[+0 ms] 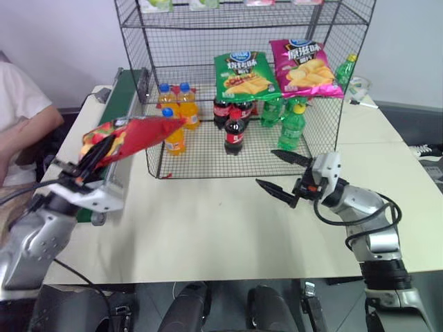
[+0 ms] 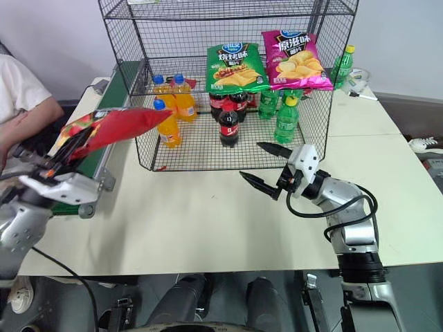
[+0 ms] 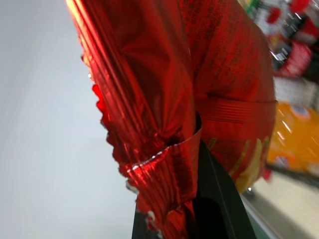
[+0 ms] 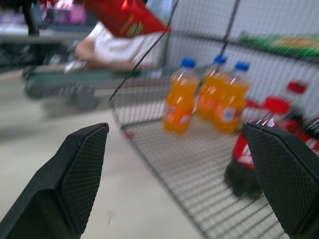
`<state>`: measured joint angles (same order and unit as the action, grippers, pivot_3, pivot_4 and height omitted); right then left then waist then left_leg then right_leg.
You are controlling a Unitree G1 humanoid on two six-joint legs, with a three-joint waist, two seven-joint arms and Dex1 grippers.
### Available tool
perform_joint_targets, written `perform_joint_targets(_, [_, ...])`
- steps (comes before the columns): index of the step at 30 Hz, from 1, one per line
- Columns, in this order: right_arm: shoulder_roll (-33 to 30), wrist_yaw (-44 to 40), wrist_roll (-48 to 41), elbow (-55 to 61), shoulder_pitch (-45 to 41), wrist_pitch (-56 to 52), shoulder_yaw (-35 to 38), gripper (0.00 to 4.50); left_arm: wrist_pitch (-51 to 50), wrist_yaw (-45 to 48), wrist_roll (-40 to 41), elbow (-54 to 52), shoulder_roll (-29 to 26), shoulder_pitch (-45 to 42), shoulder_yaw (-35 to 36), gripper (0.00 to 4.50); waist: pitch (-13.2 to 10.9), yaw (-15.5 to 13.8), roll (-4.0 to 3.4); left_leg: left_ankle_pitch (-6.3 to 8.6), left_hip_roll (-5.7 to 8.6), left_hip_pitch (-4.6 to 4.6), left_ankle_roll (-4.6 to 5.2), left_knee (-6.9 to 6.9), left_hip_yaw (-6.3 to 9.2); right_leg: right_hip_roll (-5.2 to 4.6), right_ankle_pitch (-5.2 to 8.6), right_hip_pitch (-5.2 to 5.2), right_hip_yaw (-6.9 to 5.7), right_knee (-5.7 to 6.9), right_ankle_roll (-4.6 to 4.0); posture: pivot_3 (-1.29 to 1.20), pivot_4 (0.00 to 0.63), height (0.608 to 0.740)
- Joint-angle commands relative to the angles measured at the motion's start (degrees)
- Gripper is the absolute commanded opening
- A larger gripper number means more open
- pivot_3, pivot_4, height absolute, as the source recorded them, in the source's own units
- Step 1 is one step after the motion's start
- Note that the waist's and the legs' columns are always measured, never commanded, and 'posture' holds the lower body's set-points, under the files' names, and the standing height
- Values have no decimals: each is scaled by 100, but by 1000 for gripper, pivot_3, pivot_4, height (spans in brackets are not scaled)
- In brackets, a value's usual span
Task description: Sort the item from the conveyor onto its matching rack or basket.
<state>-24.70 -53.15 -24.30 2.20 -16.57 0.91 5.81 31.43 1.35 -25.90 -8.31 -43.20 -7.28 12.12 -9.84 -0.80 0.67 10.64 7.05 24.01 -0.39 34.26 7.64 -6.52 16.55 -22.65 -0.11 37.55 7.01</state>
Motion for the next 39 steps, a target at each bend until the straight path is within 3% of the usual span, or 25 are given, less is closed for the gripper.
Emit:
perform_joint_targets(1, [126, 410, 96, 259, -97, 309, 153, 4500, -244, -105, -355, 441, 172, -915, -367, 28, 1, 6, 1, -1, 1, -2, -1, 0, 1, 2, 0, 2, -1, 0, 0, 0, 150, 740])
perform_joint_targets(7, [154, 663, 302, 287, 9, 496, 34, 4500, -343, -897, -1193, 1991, 622, -2678, -1133, 28, 1, 28, 2, -7, 4, -5, -6, 0, 0, 4, -5, 3, 0, 4, 9, 0, 150, 740])
perform_joint_targets(11, [169, 779, 376, 275, -37, 526, -12, 4500, -432, -1694, -1873, 3665, 906, -3926, -1857, 28, 0, 27, 3, -11, 4, -5, -10, 0, 0, 7, -5, -1, 1, 17, 10, 0, 150, 740])
perform_joint_targets(17, [171, 919, 457, 184, -183, 603, -42, 4500, -596, -2605, -2201, 6343, 1523, -5573, -2697, 28, -4, 26, 11, -12, 8, -2, -11, 5, 2, 6, -2, -4, -1, 29, 15, 0, 150, 740])
perform_joint_targets(21, [191, 1022, 497, 237, -186, 590, -72, 4500, -882, -2583, -2229, 7537, 1757, -6179, -3067, 28, -6, 77, 14, -12, 12, 6, -11, 9, 0, 4, 2, -9, -1, 30, 22, 0, 150, 740])
perform_joint_targets(26, [156, 1074, 517, 288, -103, 581, -74, 4500, -917, -2697, -2228, 8065, 1783, -6532, -3442, 28, -8, 165, 17, -13, 13, 9, -11, 10, 1, 3, 4, -14, 0, 39, 26, 0, 150, 740])
perform_joint_targets(35, [112, 1123, 561, 324, -78, 522, -103, 4500, -790, -2478, -1790, 8267, 1771, -6660, -3346, 28, -8, 162, 17, -13, 14, 11, -11, 14, 1, 3, 4, -15, -1, 41, 26, 0, 150, 740])
perform_joint_targets(38, [101, 1127, 575, 317, -83, 505, -124, 4500, -700, -2288, -1555, 8242, 1783, -6636, -3272, 771, -8, 160, 17, -13, 14, 11, -11, 15, 1, 3, 4, -15, 0, 41, 26, 0, 150, 740])
perform_joint_targets(39, [99, 1122, 580, 315, -86, 503, -134, 4500, -671, -2220, -1483, 8229, 1792, -6622, -3247, 1268, -8, 160, 17, -13, 14, 12, -11, 16, 1, 3, 4, -15, 0, 41, 26, 0, 150, 740])
